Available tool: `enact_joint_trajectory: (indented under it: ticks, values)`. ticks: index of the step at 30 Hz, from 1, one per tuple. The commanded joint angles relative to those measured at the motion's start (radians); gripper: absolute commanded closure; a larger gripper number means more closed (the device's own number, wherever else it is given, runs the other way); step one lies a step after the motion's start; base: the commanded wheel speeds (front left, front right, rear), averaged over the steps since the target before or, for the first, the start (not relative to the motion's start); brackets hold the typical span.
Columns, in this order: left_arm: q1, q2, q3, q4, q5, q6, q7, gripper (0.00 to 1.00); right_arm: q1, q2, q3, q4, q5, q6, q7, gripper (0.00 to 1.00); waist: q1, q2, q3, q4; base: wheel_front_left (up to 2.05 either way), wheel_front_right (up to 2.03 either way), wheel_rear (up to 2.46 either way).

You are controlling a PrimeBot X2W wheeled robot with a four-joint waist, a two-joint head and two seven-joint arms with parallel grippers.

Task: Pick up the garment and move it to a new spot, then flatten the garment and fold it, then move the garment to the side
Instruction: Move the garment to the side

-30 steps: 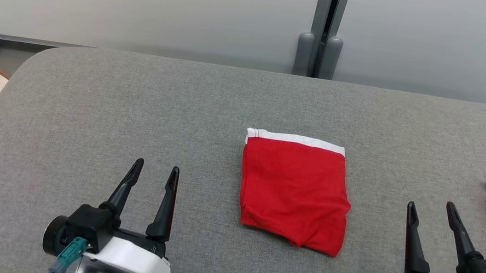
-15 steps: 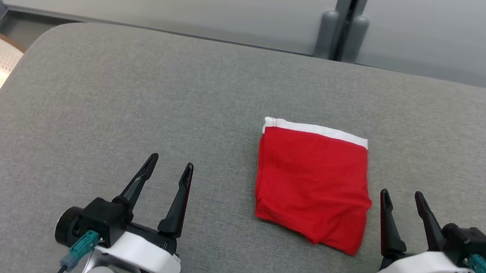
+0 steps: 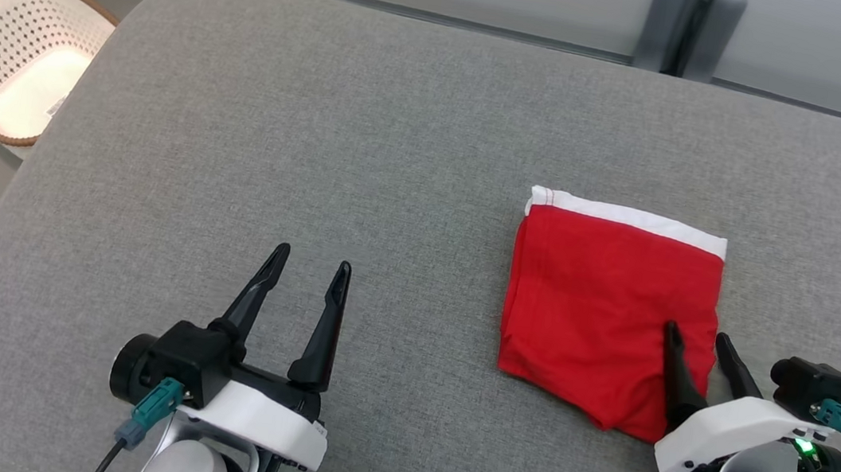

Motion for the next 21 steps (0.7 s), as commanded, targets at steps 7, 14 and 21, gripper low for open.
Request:
enact_joint_trajectory:
  ticks: [7,14,21]
  values:
    - [-0.021,0.003,0.001,0.002,0.003,0.007,-0.004,0.00,-0.048,0.000,0.027,0.106,-0.059,0.000,-0.025,1.00,0.0000,0.0000,0.009,0.010,0.00,0.00,0.00]
    - [-0.026,0.003,0.008,-0.012,0.010,-0.002,-0.004,0.00,-0.085,-0.036,0.064,0.119,-0.221,0.000,-0.129,1.00,0.0000,0.0000,-0.022,-0.040,0.00,0.00,0.00]
    - [-0.029,0.003,-0.006,-0.039,0.020,-0.009,-0.004,0.00,-0.103,-0.160,0.180,0.042,-0.327,-0.001,-0.183,1.00,0.0000,0.0000,-0.041,-0.129,0.00,0.00,0.00]
